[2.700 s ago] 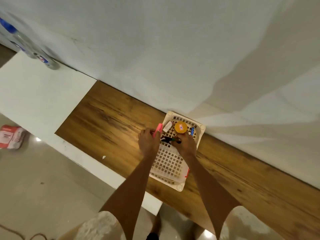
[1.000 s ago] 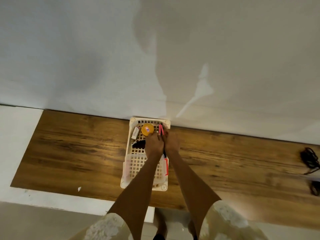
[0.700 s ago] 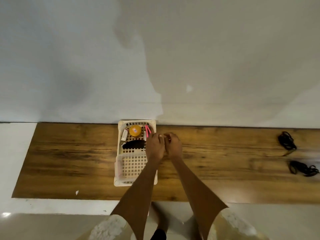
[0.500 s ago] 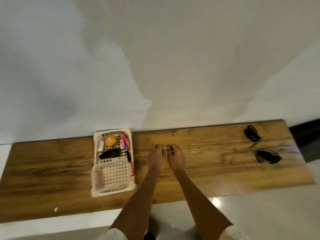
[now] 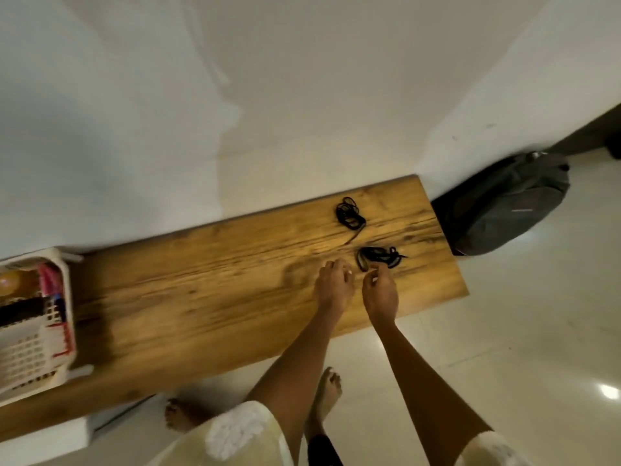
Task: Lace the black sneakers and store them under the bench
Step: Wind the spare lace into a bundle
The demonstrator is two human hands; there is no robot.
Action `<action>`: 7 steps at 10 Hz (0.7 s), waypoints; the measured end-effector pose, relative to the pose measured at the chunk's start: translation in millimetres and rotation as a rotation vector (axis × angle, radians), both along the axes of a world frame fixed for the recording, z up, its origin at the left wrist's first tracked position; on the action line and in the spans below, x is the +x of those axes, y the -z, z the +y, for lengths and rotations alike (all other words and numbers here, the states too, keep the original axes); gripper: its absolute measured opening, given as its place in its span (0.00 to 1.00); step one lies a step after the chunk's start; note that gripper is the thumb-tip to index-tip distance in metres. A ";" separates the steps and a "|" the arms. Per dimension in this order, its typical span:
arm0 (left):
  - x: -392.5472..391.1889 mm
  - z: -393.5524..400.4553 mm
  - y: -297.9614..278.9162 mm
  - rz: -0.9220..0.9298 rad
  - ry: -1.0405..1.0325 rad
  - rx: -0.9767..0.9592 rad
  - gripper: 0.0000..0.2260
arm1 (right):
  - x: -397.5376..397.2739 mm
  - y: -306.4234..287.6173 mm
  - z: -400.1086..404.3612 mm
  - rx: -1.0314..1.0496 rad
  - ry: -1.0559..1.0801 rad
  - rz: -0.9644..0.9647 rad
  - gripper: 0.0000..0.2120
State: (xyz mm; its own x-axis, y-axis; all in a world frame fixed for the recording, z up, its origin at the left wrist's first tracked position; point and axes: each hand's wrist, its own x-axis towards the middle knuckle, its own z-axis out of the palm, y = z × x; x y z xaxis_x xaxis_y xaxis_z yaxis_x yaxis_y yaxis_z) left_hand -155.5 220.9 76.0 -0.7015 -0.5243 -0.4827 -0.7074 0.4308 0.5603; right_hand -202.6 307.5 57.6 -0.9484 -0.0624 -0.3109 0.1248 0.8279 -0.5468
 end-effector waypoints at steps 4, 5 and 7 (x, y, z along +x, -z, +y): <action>-70.5 24.0 51.6 -0.103 -0.173 0.095 0.10 | -68.2 46.1 49.7 0.026 -0.009 -0.207 0.13; -57.0 23.2 42.2 -0.019 -0.170 0.106 0.09 | -67.9 44.8 50.7 -0.106 0.017 -0.158 0.10; -15.1 -10.5 -22.3 0.224 -0.085 0.010 0.18 | -25.3 -25.5 30.1 -0.476 -0.024 -0.125 0.11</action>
State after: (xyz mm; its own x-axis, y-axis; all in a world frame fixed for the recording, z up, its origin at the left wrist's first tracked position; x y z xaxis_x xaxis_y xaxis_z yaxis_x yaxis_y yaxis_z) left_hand -170.6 210.4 98.3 -0.7454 -0.5818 -0.3254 -0.5983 0.3686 0.7114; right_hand -227.9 337.6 83.1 -0.9022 -0.2465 -0.3540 0.1976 0.4933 -0.8471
